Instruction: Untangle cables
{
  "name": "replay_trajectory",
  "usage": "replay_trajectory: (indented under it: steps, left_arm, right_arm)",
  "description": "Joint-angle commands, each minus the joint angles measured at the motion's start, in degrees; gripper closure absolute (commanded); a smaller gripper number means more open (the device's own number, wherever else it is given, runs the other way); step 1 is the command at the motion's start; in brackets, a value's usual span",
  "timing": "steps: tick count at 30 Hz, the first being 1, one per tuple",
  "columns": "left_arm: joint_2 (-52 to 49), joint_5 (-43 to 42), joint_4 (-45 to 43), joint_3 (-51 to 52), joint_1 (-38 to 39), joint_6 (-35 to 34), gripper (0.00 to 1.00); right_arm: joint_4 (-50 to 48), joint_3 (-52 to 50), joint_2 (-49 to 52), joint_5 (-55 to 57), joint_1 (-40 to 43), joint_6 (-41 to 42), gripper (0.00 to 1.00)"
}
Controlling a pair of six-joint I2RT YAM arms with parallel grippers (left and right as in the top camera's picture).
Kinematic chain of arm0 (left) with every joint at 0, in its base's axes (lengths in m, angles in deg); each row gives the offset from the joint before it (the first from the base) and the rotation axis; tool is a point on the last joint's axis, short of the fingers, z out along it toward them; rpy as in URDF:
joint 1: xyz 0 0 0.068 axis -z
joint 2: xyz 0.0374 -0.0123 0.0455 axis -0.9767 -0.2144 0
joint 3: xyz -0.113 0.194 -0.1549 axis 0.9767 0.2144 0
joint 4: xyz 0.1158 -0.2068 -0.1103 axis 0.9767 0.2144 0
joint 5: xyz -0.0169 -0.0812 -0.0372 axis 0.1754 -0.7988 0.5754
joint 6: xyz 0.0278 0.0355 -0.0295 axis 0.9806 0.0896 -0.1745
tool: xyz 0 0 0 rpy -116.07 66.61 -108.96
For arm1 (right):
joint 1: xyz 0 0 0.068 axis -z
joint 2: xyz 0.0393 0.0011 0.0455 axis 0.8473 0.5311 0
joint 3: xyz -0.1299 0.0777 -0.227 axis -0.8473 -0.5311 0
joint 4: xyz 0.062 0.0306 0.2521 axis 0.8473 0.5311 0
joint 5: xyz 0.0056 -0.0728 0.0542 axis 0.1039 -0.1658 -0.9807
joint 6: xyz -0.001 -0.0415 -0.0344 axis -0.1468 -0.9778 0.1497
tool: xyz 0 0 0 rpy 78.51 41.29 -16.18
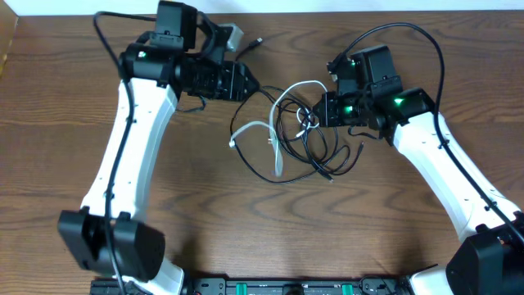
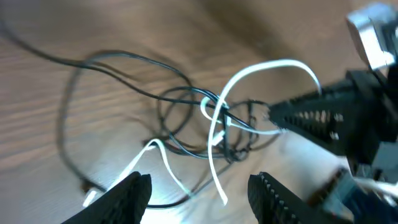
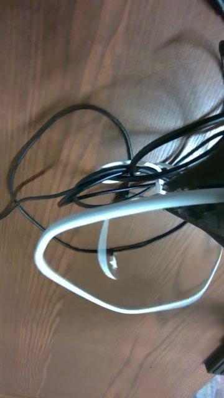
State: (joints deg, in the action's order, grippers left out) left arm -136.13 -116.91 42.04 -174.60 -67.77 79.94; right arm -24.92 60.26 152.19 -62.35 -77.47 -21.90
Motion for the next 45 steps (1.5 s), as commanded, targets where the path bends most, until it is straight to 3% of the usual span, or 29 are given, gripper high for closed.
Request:
replay_trajectory:
  steps: [1, 8, 17, 24, 29, 35, 45]
  left_arm:
    - [-3.72, -14.27, 0.44, 2.49, 0.59, 10.05, 0.47]
    - [-4.81, -18.82, 0.63, 4.79, 5.9, 18.45, 0.53]
    - [-4.13, -15.8, 0.59, 4.74, 7.78, 18.6, 0.6]
    - [-4.17, -5.92, -1.75, 5.46, 10.56, 6.69, 0.62]
    - [-4.83, -3.15, -13.97, 11.5, 14.53, -6.62, 0.65]
    - [-5.64, -2.01, -26.03, 18.78, 14.71, -17.29, 0.66]
    - [-13.38, -2.05, -34.64, 20.13, 16.5, -21.59, 0.59]
  right_arm:
    - [0.28, 0.17, 0.57, -0.79, 0.35, 0.76, 0.99]
    - [0.31, 0.17, 2.45, -0.83, 0.44, 0.79, 0.99]
    - [-0.09, 0.17, 3.45, -0.52, 0.46, 0.72, 0.99]
    - [-3.06, 0.44, 3.43, -2.45, 2.14, 0.76, 0.99]
    - [-2.27, 0.44, 3.43, -4.74, 4.87, 0.76, 0.99]
    - [-2.21, 0.44, 3.43, -5.33, 5.44, 0.76, 0.99]
    - [-2.16, 0.44, 3.43, -6.82, 5.42, 0.76, 0.99]
